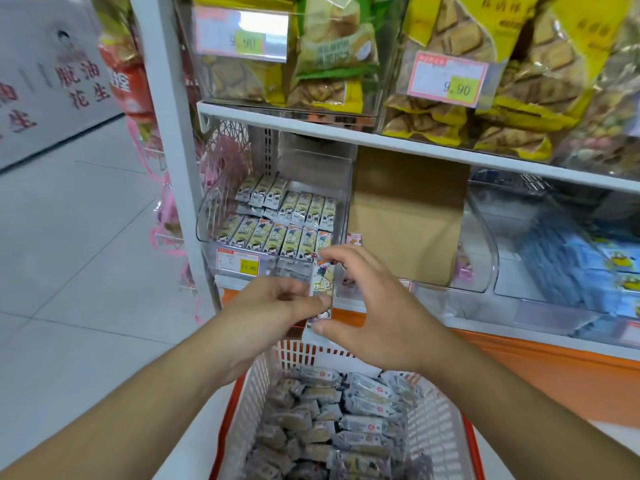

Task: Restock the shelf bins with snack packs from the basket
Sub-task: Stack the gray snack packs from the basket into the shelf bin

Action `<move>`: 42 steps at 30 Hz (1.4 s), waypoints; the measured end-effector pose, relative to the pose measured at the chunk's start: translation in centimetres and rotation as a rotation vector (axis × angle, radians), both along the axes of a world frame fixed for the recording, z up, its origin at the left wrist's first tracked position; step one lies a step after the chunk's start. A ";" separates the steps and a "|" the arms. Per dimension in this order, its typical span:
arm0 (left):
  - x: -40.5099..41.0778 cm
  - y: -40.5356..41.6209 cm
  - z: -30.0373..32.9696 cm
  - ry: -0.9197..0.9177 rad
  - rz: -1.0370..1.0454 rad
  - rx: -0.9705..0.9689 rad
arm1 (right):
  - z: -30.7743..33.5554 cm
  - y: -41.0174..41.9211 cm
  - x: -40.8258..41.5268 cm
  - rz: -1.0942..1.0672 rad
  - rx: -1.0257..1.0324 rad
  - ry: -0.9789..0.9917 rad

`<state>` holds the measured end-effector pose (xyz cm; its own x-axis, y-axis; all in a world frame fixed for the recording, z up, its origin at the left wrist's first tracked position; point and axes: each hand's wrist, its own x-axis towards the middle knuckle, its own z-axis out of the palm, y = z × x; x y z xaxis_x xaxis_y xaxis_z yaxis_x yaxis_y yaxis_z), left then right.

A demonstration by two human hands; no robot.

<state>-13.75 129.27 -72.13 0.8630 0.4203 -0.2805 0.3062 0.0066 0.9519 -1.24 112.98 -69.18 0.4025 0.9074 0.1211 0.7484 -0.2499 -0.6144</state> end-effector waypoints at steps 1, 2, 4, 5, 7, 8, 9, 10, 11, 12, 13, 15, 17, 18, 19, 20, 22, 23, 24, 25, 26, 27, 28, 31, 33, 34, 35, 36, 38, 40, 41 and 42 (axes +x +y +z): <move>0.1 0.3 -0.1 -0.001 0.003 0.008 | -0.1 0.3 0.0 -0.014 -0.013 -0.014; 0.2 0.4 -0.1 0.003 0.008 0.015 | -0.1 0.5 0.0 -0.028 -0.018 -0.014; 0.5 0.7 -0.3 0.004 0.024 0.021 | -0.1 0.9 0.0 -0.045 -0.025 -0.010; 0.6 0.8 -0.3 -0.003 0.025 0.019 | -0.1 1.1 0.1 -0.051 -0.027 -0.010; 0.8 1.5 0.0 -0.005 0.024 0.019 | 0.1 1.7 0.5 -0.071 -0.025 -0.002; 0.9 2.1 0.2 -0.004 0.028 0.034 | 0.4 2.2 0.6 -0.086 -0.023 0.001; 1.1 2.8 0.5 -0.005 0.040 0.063 | 0.7 2.9 0.9 -0.108 -0.018 0.002; 1.2 3.5 0.9 -0.017 0.061 0.114 | 1.1 3.8 1.2 -0.134 -0.015 0.002; 1.2 4.3 1.2 -0.020 0.084 0.214 | 1.4 5.0 1.8 -0.159 -0.014 -0.002; 1.1 5.2 1.5 -0.007 0.093 0.378 | 1.7 6.3 2.6 -0.177 -0.013 -0.015; 0.9 6.2 1.7 0.010 0.074 0.569 | 1.8 7.9 3.7 -0.187 -0.014 -0.035; 0.5 8.3 1.2 0.063 -0.027 0.871 | 1.9 11.4 6.0 -0.200 -0.057 -0.053; 0.1 10.2 0.2 0.149 -0.118 0.999 | 1.9 15.2 8.1 -0.215 -0.119 -0.048; 0.0 10.9 -0.2 0.172 -0.144 1.026 | 1.9 17.0 9.1 -0.223 -0.144 -0.068; 0.0 11.4 -0.6 0.164 -0.149 1.039 | 1.7 18.7 10.0 -0.233 -0.175 -0.104; 0.0 11.6 -0.6 0.143 -0.137 1.041 | 1.5 20.3 10.9 -0.242 -0.220 -0.146; 0.1 11.8 -0.4 0.114 -0.098 1.005 | 0.9 22.7 12.2 -0.248 -0.339 -0.209; 0.1 11.9 -0.2 0.115 -0.082 0.972 | 0.6 23.6 12.7 -0.245 -0.391 -0.217; 0.2 11.9 -0.1 0.131 -0.074 0.943 | 0.2 24.2 13.1 -0.240 -0.420 -0.207; 0.3 11.9 -0.1 0.138 -0.070 0.923 | -0.1 24.6 13.3 -0.234 -0.422 -0.191; 0.3 11.8 -0.1 0.143 -0.070 0.906 | -0.4 25.0 13.6 -0.231 -0.412 -0.175; 0.3 11.8 -0.1 0.143 -0.068 0.893 | -0.6 25.2 13.8 -0.226 -0.401 -0.166; 0.4 11.7 0.0 0.143 -0.067 0.882 | -0.7 25.3 13.9 -0.219 -0.404 -0.166; 0.5 11.7 0.0 0.129 -0.064 0.877 | -0.6 25.4 14.0 -0.218 -0.425 -0.165; 0.5 11.6 0.0 0.122 -0.059 0.873 | -0.3 25.0 13.8 -0.219 -0.407 -0.153; 0.4 11.6 0.1 0.116 -0.055 0.867 | -0.1 24.7 13.6 -0.217 -0.399 -0.155; 0.3 11.4 0.3 0.102 -0.051 0.861 | 0.2 24.4 13.3 -0.211 -0.395 -0.163; 0.2 11.2 0.5 0.085 -0.050 0.856 | 0.5 23.9 12.9 -0.204 -0.392 -0.183; 0.0 10.8 0.9 0.037 -0.037 0.842 | 1.3 22.6 12.0 -0.209 -0.366 -0.224; -0.4 10.1 1.6 -0.022 -0.019 0.842 | 2.2 20.7 10.6 -0.203 -0.271 -0.238; -0.7 9.7 1.9 -0.051 -0.009 0.860 | 2.6 19.4 9.6 -0.191 -0.217 -0.230; -0.9 9.2 2.3 -0.075 0.004 0.878 | 3.0 17.9 8.6 -0.174 -0.171 -0.224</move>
